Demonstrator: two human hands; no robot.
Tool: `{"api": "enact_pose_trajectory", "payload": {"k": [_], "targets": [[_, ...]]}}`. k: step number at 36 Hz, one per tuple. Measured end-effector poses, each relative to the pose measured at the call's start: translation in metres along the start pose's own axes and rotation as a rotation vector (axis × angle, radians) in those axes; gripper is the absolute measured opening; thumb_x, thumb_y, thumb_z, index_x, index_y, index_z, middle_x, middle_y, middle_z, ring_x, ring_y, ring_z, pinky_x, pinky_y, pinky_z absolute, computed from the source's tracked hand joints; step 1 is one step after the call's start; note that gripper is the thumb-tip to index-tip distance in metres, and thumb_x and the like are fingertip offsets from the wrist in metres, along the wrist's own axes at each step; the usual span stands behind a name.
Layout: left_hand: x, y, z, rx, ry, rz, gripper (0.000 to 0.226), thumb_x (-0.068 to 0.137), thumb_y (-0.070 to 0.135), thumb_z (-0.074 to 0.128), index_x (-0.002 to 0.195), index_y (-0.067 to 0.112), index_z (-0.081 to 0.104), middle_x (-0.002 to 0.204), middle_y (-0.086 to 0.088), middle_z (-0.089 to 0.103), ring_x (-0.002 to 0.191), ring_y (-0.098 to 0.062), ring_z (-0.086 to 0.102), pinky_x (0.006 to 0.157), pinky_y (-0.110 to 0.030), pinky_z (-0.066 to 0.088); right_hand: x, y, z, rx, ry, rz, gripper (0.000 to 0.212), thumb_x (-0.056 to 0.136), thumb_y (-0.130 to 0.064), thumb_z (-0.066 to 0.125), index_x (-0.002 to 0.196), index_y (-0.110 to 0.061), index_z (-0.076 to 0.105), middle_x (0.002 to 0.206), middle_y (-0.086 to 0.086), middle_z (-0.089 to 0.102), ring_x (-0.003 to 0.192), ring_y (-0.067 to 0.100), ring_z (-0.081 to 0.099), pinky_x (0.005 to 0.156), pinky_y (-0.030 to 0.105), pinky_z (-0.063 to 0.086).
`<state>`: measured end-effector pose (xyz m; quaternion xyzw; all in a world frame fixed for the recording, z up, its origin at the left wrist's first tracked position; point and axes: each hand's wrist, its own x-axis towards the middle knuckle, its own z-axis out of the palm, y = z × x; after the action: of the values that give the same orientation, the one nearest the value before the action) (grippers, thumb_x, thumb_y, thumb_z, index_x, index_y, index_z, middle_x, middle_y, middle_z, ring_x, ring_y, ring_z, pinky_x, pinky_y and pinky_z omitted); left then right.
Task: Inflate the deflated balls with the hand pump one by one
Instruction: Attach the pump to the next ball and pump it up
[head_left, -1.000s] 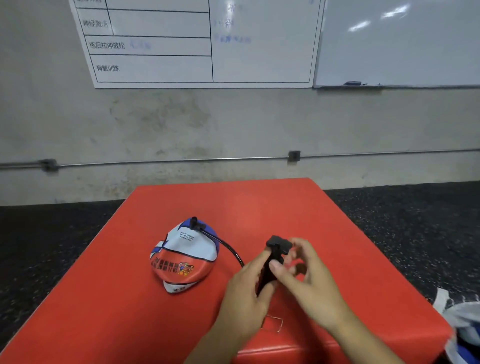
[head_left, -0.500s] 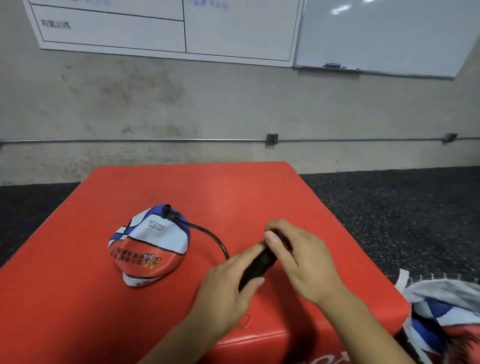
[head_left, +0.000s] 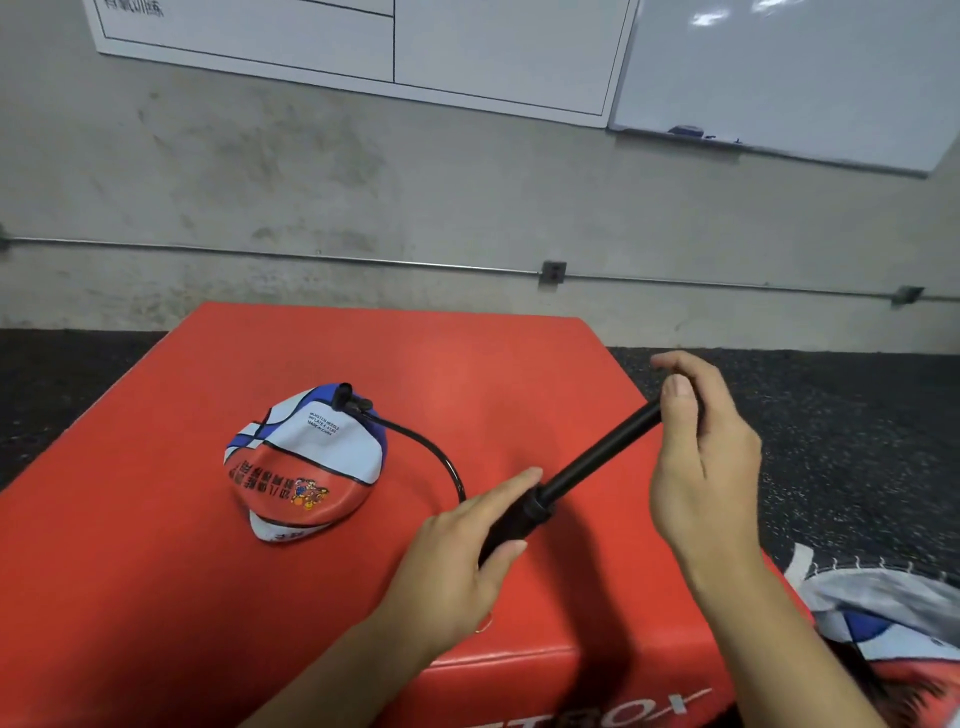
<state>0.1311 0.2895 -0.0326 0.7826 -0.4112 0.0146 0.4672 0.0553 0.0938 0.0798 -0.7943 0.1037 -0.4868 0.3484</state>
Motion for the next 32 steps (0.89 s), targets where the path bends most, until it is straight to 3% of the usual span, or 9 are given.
{"api": "enact_pose_trajectory", "payload": {"k": [3,6,16,22,25,29,32], "targets": [[-0.001,0.001,0.000,0.004,0.002,0.001,0.071,0.097,0.022,0.064,0.155,0.052,0.038,0.147,0.032,0.054,0.135,0.003,0.055,0.111,-0.038,0.049,-0.012,0.001,0.008,-0.056,-0.075,0.019,0.034,0.103,-0.041,0.040,0.118,-0.028,0.067,0.094,-0.020,0.066,0.087,-0.002,0.062,0.078,0.031,0.044],[0.001,0.001,0.003,0.017,0.003,0.001,0.071,0.097,0.024,0.064,0.155,0.054,0.036,0.147,0.031,0.055,0.135,0.000,0.056,0.110,-0.039,0.050,-0.028,0.006,0.017,-0.108,-0.159,0.054,0.039,0.103,-0.048,0.037,0.121,-0.031,0.066,0.108,-0.017,0.071,0.102,0.011,0.068,0.088,0.037,0.051],[0.006,-0.001,0.011,0.059,0.010,0.015,0.070,0.098,0.030,0.064,0.155,0.054,0.033,0.151,0.034,0.049,0.137,0.005,0.051,0.111,-0.037,0.049,-0.063,0.020,0.027,-0.267,-0.428,0.072,0.041,0.101,-0.060,0.025,0.126,-0.041,0.052,0.107,-0.016,0.071,0.100,0.016,0.067,0.080,0.037,0.050],[0.007,0.001,0.009,0.037,0.013,0.006,0.066,0.099,0.029,0.065,0.156,0.048,0.039,0.150,0.034,0.050,0.136,0.006,0.052,0.112,-0.038,0.050,-0.058,0.021,0.023,-0.276,-0.485,0.012,0.047,0.099,-0.067,0.021,0.129,-0.043,0.048,0.107,-0.013,0.073,0.098,0.018,0.069,0.079,0.039,0.051],[0.006,0.004,0.007,0.054,0.010,0.011,0.069,0.099,0.027,0.066,0.155,0.054,0.037,0.148,0.035,0.052,0.134,0.008,0.053,0.112,-0.035,0.049,-0.046,0.020,0.013,-0.260,-0.427,0.000,0.046,0.100,-0.065,0.025,0.130,-0.042,0.052,0.107,-0.013,0.074,0.099,0.020,0.071,0.081,0.042,0.053],[0.005,0.007,0.006,0.080,-0.005,0.006,0.071,0.096,0.027,0.065,0.154,0.057,0.036,0.143,0.034,0.056,0.131,0.010,0.054,0.110,-0.032,0.048,-0.018,0.021,-0.007,-0.087,-0.133,0.064,0.036,0.102,-0.051,0.042,0.125,-0.035,0.065,0.101,-0.015,0.072,0.088,0.004,0.066,0.085,0.032,0.049],[0.005,0.008,0.007,0.105,-0.022,0.013,0.072,0.097,0.029,0.065,0.154,0.060,0.034,0.140,0.033,0.059,0.126,0.007,0.058,0.106,-0.033,0.050,-0.008,0.017,-0.020,-0.014,-0.026,0.090,0.030,0.104,-0.039,0.045,0.121,-0.032,0.069,0.094,0.001,0.073,0.085,0.015,0.062,0.080,0.025,0.044]]}}
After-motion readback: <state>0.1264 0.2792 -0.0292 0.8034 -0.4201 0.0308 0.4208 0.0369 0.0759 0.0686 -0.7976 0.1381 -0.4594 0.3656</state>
